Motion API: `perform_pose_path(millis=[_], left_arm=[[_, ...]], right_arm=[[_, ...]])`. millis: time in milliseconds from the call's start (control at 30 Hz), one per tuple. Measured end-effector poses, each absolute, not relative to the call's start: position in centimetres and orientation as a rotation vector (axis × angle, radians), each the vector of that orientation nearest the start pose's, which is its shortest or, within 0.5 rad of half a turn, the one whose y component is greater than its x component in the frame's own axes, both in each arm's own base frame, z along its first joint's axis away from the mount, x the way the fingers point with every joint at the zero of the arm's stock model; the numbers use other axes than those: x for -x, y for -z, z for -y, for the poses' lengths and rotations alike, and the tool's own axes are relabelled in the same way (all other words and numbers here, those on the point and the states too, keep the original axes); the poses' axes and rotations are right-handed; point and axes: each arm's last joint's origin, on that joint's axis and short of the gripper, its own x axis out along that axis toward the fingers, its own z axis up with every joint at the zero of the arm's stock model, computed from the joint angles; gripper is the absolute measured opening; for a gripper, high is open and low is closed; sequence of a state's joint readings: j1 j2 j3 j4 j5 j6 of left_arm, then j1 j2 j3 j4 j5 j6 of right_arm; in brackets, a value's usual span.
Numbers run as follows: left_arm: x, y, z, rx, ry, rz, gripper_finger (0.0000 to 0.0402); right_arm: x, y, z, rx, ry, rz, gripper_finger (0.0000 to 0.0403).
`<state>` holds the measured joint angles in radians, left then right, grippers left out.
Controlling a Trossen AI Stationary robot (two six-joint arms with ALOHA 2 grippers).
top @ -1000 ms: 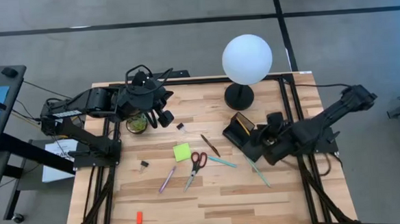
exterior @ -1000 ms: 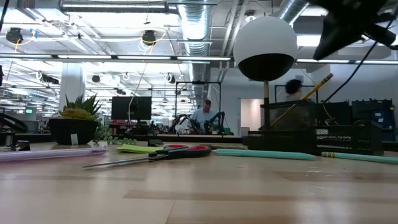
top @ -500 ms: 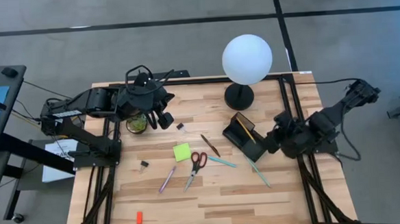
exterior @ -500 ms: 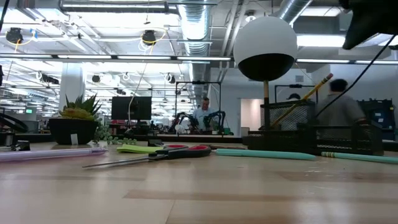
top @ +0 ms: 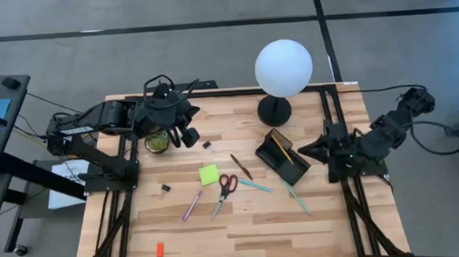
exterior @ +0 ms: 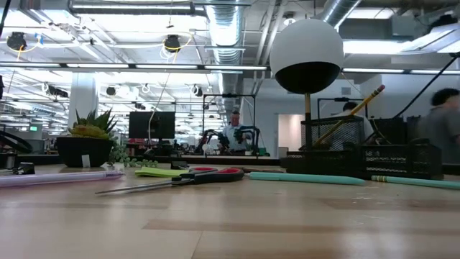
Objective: Pick and place office supplies into organizer
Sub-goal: Put the yellow pencil into the black desk organizer
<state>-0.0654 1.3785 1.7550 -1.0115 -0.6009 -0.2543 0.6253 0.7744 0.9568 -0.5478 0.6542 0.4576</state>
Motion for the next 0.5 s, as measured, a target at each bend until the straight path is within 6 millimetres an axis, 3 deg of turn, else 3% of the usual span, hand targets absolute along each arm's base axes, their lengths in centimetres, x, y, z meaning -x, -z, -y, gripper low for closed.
perform_pose_path(millis=[133,233,367,500], left_arm=[[-25.0,-45.4,0.0,0.081,-0.610,-0.518,0.0000],[-25.0,-45.4,0.0,0.094,-0.615,-0.512,0.0000],[-24.9,-45.5,-0.1,0.088,-0.639,-0.503,0.0000],[-24.9,-45.5,-0.1,0.086,-0.647,-0.498,0.0000]], right_arm=[[-12.6,-31.5,-6.2,-0.255,0.133,-0.376,0.0000],[-12.1,-28.5,-5.3,-0.342,0.116,-0.346,0.0000],[-11.1,-26.3,-4.4,-0.362,0.036,-0.284,0.0000],[-9.2,-23.9,-3.4,-0.281,0.043,-0.377,0.0000]])
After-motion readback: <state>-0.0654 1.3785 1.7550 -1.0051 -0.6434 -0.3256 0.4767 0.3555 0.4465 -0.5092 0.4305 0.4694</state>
